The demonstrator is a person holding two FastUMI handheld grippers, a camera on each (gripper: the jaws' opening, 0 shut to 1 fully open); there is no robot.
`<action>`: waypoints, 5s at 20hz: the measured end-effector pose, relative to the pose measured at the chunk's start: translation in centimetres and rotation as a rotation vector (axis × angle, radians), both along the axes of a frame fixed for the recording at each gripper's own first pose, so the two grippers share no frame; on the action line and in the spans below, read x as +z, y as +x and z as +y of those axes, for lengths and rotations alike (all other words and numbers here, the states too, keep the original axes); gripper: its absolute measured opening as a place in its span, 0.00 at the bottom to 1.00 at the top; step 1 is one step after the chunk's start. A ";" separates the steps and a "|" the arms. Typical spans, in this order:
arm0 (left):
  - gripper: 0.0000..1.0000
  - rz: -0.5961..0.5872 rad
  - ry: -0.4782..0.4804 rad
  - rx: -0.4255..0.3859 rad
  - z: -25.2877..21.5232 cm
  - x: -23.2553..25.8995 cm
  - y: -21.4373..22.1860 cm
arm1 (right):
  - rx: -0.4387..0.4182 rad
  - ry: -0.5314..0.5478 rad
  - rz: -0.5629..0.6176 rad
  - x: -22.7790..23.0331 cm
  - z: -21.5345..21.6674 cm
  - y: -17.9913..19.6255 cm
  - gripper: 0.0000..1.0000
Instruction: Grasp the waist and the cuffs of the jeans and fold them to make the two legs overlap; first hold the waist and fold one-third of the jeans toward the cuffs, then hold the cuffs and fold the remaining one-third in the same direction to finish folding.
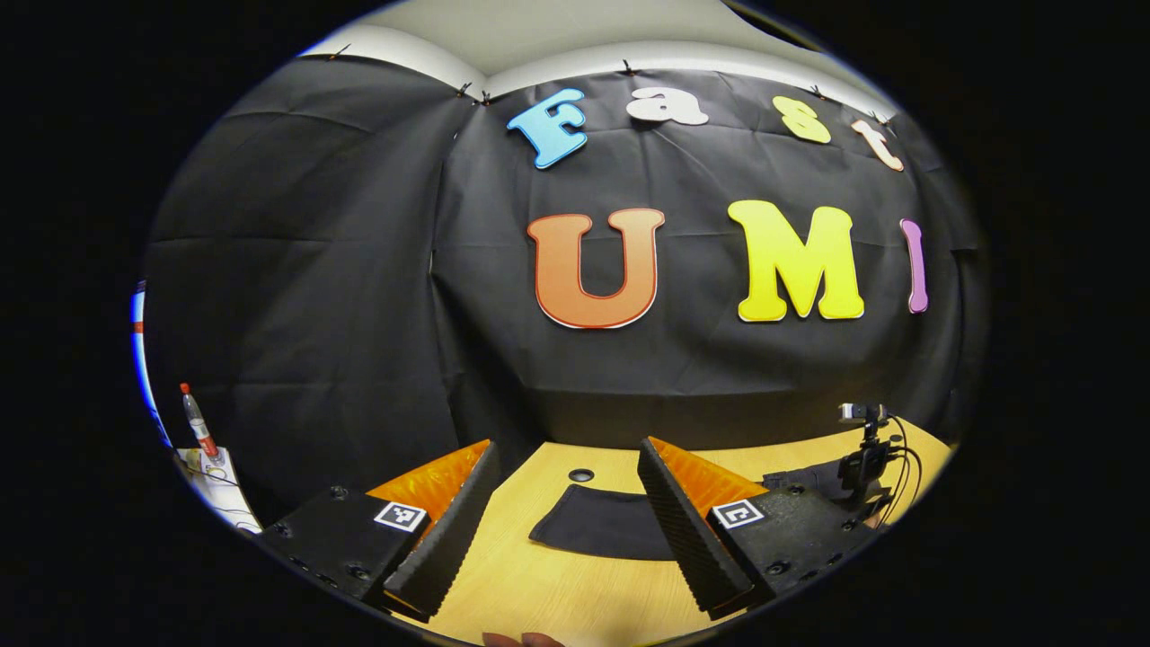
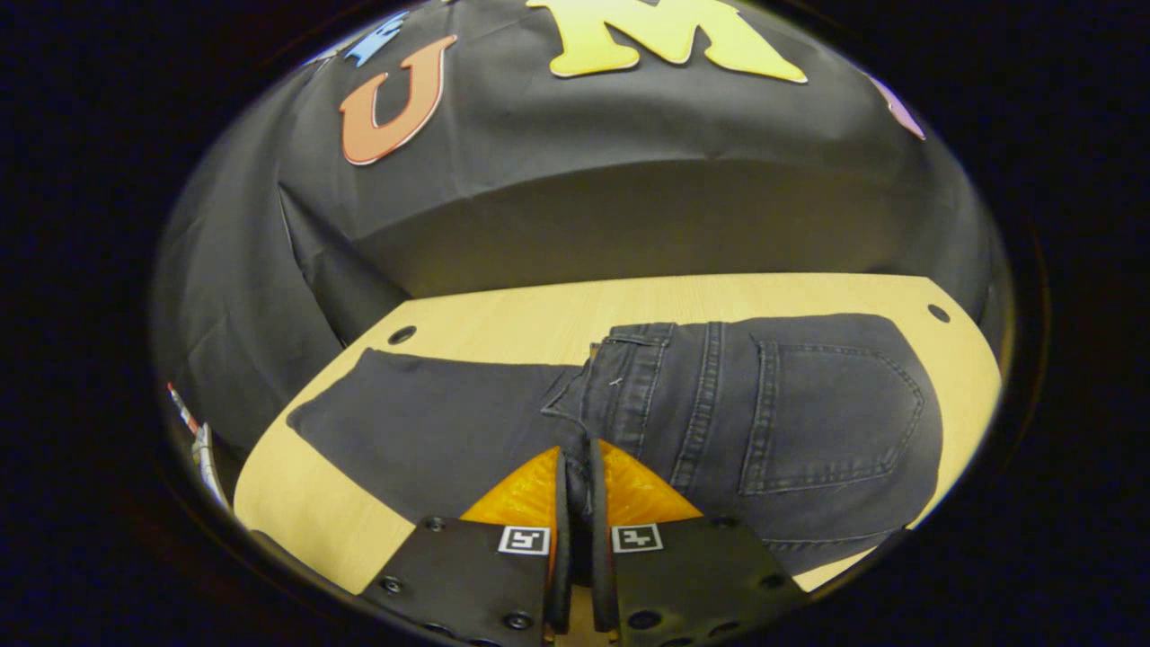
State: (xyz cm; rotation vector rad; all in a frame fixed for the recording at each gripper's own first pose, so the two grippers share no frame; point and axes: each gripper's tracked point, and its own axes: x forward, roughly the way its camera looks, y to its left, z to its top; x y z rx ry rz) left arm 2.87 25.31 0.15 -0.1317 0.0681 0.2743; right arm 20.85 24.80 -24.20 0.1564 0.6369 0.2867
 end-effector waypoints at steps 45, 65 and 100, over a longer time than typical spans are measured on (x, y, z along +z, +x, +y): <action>0.87 0.316 -1.389 0.226 -0.3 -24.4 15.5 | -0.296 -0.016 -0.549 26.8 -25.4 -3.3 0.94; 0.03 0.290 -1.302 0.140 -0.7 -23.3 16.6 | -0.307 -0.020 -0.530 26.4 -27.6 -3.7 0.94; 0.04 0.436 -0.429 -0.607 -42.6 -13.6 15.6 | -0.589 -0.095 -0.528 27.8 -44.5 -16.1 0.99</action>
